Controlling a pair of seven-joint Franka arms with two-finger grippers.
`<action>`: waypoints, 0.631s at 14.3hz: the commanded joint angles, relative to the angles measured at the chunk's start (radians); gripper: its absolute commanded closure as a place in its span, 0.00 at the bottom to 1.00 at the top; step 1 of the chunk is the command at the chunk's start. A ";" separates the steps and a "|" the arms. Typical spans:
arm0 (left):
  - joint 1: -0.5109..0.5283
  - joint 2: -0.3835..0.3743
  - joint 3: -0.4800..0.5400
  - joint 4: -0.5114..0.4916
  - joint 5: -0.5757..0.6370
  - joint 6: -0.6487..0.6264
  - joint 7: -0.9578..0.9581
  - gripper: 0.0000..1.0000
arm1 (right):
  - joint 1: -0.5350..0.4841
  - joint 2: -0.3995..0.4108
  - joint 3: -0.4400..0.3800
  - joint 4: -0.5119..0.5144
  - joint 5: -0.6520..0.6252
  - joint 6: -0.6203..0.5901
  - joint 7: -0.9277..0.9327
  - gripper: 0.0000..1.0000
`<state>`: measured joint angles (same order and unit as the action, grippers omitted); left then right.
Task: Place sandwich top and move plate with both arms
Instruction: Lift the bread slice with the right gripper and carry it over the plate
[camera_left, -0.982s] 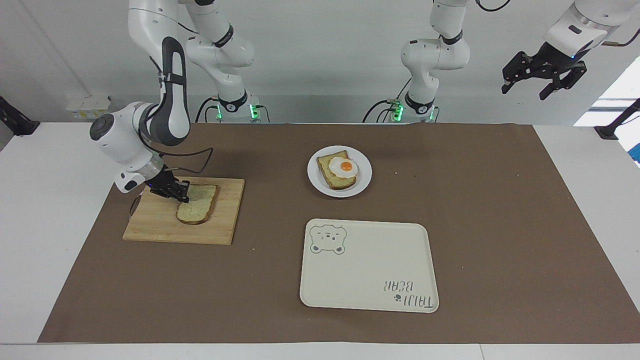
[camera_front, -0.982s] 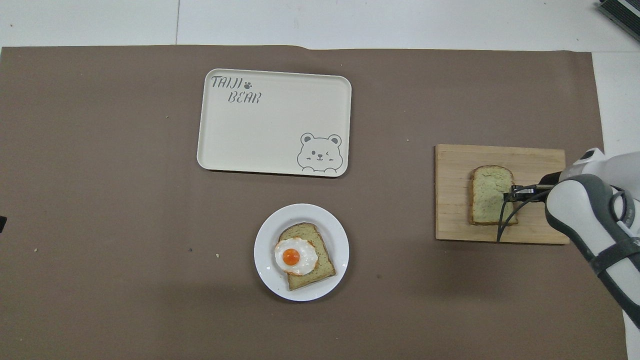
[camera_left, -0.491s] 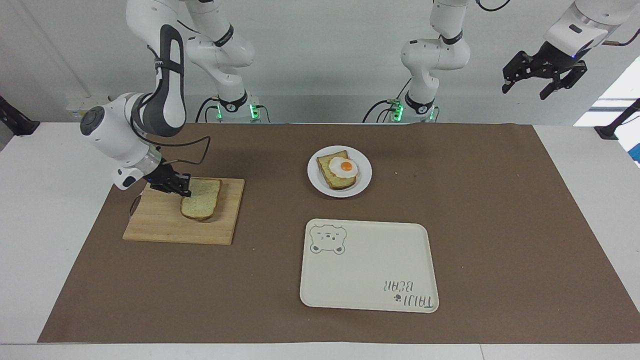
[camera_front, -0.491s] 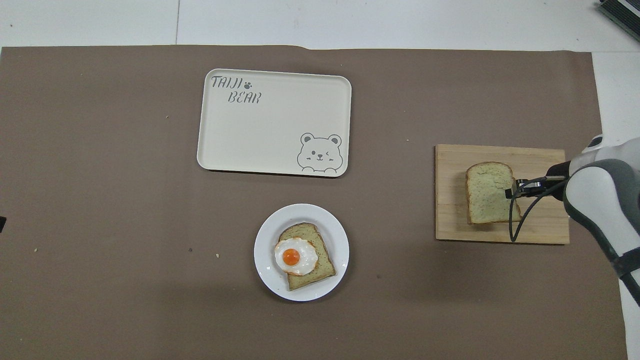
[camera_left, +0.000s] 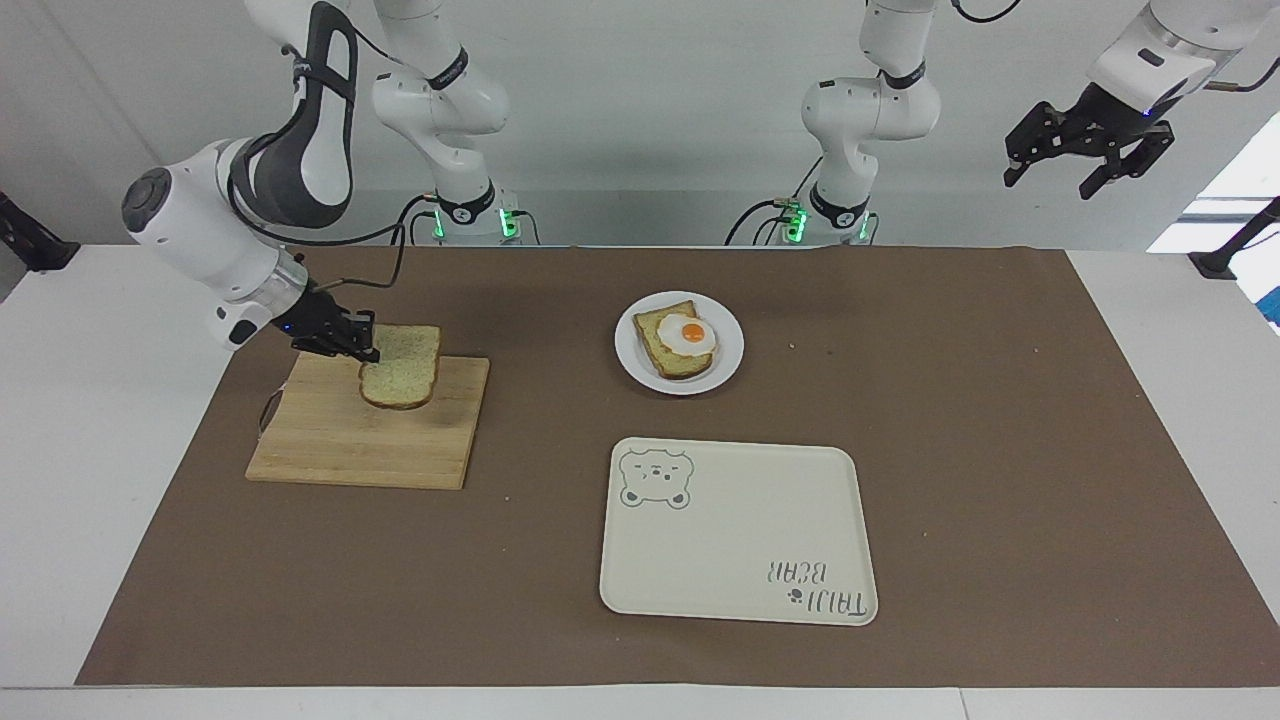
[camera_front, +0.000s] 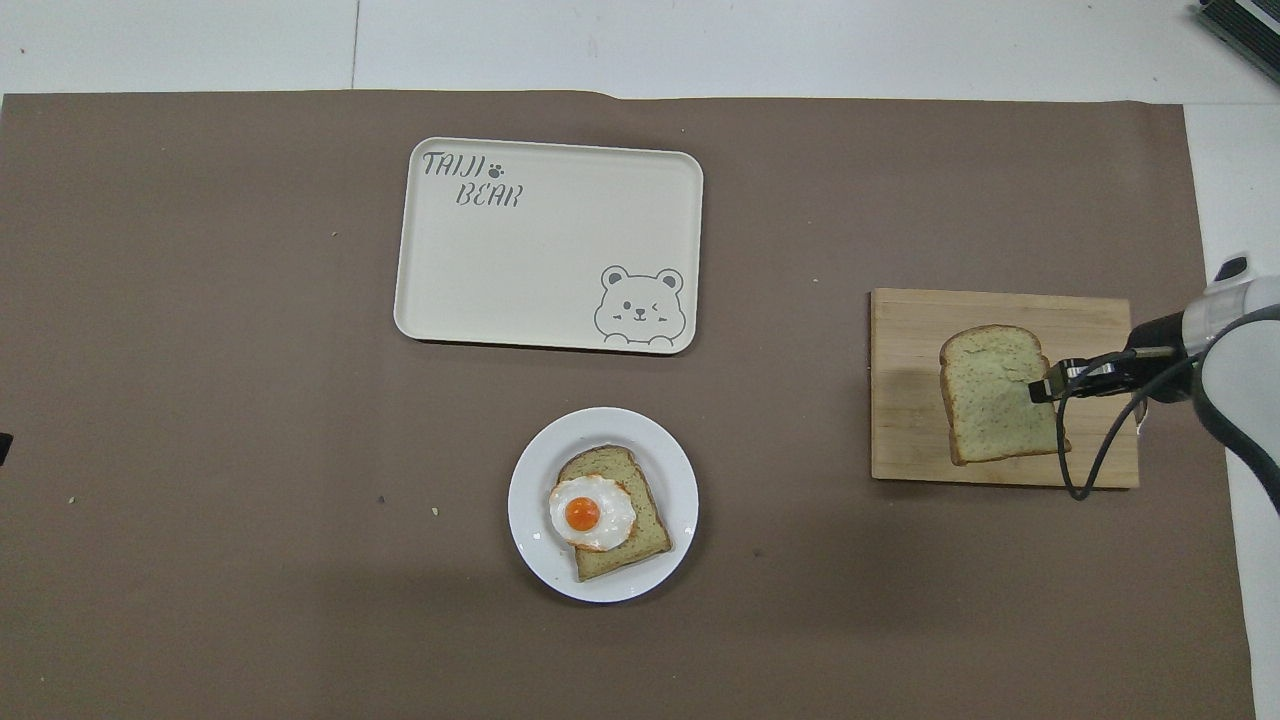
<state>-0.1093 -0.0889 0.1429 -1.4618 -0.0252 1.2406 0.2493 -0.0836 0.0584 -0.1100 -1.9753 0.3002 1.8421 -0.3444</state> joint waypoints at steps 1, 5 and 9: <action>-0.001 -0.023 0.003 -0.025 -0.004 0.002 0.007 0.00 | -0.004 -0.018 0.003 0.016 0.039 -0.032 -0.033 1.00; -0.001 -0.023 0.003 -0.025 -0.004 0.003 0.007 0.00 | -0.004 -0.035 0.024 0.042 0.074 -0.115 -0.045 1.00; -0.001 -0.023 0.003 -0.025 -0.004 0.002 0.007 0.00 | 0.074 -0.049 0.062 0.026 0.077 -0.109 0.031 1.00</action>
<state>-0.1093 -0.0889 0.1429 -1.4618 -0.0252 1.2406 0.2493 -0.0579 0.0258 -0.0594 -1.9356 0.3534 1.7277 -0.3574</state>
